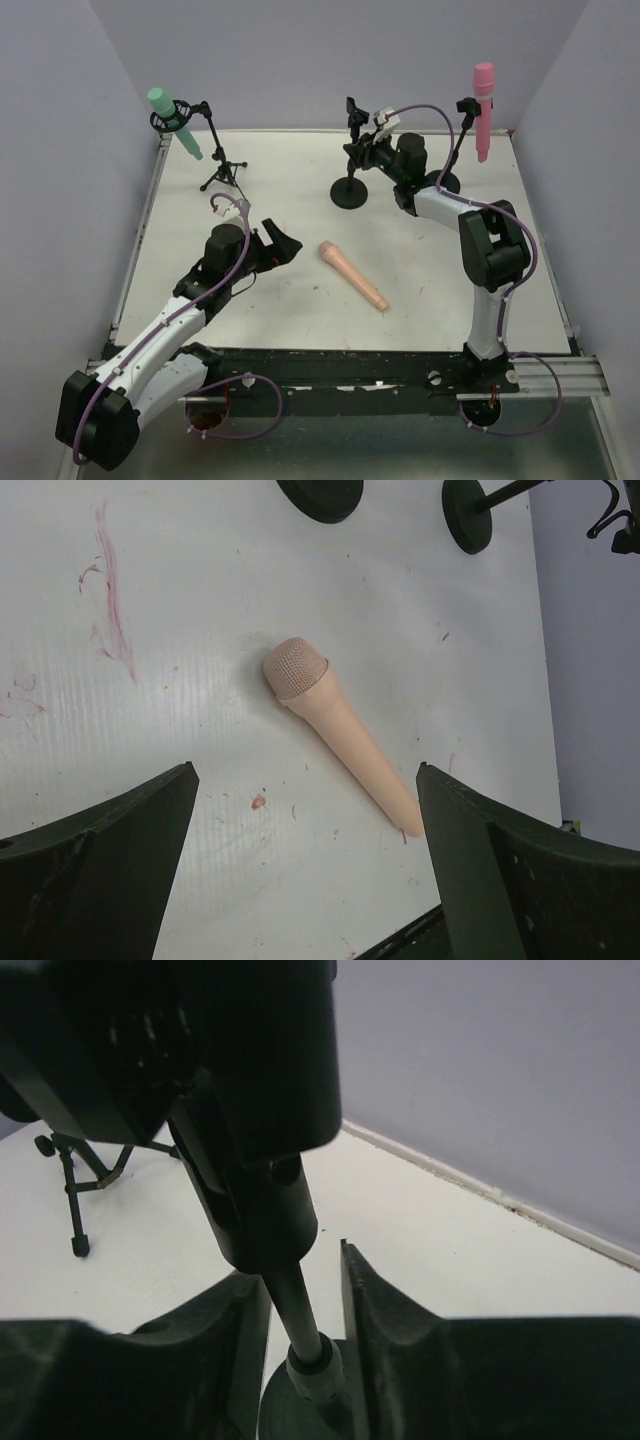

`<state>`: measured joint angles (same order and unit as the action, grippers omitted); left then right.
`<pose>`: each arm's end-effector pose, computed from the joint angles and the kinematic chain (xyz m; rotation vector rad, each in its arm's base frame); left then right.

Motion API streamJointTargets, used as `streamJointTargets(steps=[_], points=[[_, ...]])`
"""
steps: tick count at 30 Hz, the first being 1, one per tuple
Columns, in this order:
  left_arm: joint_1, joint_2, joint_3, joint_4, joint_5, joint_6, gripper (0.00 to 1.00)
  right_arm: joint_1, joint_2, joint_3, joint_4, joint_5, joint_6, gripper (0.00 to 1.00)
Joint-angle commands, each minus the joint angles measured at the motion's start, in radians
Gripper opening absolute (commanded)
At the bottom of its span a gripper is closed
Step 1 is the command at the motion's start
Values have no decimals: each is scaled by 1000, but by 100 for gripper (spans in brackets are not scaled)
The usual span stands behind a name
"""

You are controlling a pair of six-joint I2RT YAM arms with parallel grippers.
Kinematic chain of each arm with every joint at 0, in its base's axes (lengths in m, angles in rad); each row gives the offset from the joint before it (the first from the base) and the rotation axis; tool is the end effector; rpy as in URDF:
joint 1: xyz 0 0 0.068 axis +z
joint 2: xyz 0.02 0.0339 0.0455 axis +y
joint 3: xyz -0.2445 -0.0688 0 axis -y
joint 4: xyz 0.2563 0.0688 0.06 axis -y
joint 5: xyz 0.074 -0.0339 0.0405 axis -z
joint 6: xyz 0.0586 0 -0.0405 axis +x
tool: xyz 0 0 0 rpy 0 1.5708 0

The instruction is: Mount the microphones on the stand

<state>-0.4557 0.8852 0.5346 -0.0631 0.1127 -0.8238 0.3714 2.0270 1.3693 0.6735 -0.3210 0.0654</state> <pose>0.2194 -0.1149 0.2179 -0.3090 2.0837 -0.9160 0.4562 0.1975 0.2259 -0.4930 1.5079 0.5920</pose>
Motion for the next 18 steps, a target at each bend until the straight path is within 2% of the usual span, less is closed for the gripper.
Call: streamJointTargets(steps=[1, 5, 9, 12, 15, 18], points=[[-3, -3, 25, -15, 19, -8, 98, 0, 18, 19, 32, -58, -51, 26], [-1, -6, -1, 46, 93, 21, 98, -14, -72, -33, -46, -137, -145, 14], [-3, 30, -2, 85, 151, -9, 99, -74, -175, -36, -260, -355, -214, 7], [-6, 60, 19, 85, 191, -29, 98, -127, -255, -36, -472, -602, -362, 7], [-17, 73, 30, 92, 203, -44, 98, -135, -323, -71, -635, -716, -519, 7], [-38, 78, 24, 105, 202, -64, 98, -135, -387, -156, -710, -805, -604, 8]])
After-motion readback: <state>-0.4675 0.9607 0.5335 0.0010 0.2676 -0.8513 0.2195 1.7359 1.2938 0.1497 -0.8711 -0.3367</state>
